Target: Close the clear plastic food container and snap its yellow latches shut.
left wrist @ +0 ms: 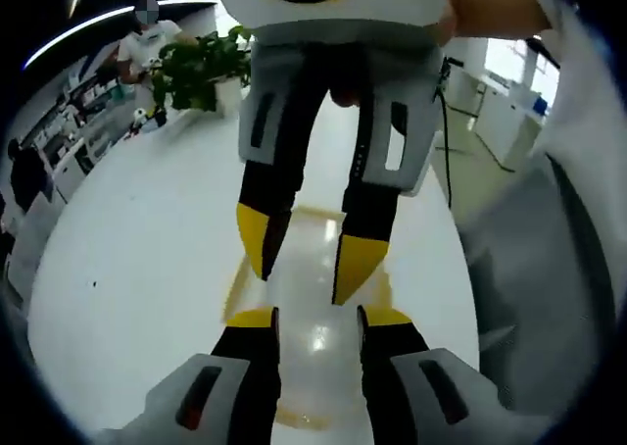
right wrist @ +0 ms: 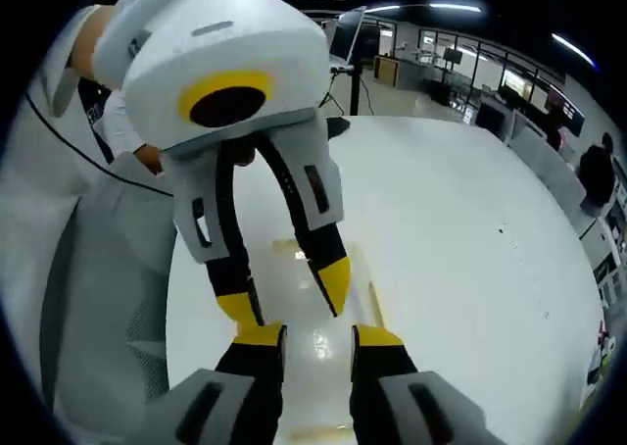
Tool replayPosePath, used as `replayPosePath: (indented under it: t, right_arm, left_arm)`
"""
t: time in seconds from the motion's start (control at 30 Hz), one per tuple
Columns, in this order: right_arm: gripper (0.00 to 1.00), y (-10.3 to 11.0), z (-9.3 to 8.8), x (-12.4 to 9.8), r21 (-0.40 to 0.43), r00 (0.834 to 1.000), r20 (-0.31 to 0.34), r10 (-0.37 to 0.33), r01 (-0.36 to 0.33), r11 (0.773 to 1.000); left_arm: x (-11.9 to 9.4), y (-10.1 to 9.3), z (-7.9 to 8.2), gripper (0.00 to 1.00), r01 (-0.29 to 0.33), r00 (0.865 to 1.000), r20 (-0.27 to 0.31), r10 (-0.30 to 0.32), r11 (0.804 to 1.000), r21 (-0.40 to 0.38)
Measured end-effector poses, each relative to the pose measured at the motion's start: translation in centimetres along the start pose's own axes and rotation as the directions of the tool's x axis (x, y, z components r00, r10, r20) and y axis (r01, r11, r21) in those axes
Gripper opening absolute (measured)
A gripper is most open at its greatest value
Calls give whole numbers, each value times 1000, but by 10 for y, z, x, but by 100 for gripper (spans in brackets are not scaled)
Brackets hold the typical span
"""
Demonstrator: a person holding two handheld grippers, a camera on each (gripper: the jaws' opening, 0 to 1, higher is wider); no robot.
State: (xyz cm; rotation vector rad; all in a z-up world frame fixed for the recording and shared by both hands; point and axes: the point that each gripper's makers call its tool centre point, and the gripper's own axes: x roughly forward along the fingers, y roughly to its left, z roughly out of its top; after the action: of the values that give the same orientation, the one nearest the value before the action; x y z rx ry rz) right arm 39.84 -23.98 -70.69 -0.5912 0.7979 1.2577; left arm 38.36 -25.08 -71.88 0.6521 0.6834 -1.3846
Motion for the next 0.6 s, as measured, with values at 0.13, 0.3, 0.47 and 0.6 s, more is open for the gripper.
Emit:
replayPosePath:
  t: [0.13,0.3,0.47,0.6]
  right_arm:
    - [30,-2,0,2,3,1000,7,15,-16,1000]
    - [37,-8,-4,6,-9,1000,-13,25,-25,1000]
    - [42,-16,-8,9,-22,999,-25,32,-32,999]
    - [49,-21,-18,13,-20,995,-83,45,-47,999]
  left_arm:
    - [1,-8,-2,41,5,1000,-11,-5,999,43]
    - [3,-5,-10,47,-22,999,-47,26,996,83]
    - [4,-4,-10,48,-37,998,-51,43,993,110]
    - [7,-5,-10,50,-45,997,-62,54,989,144]
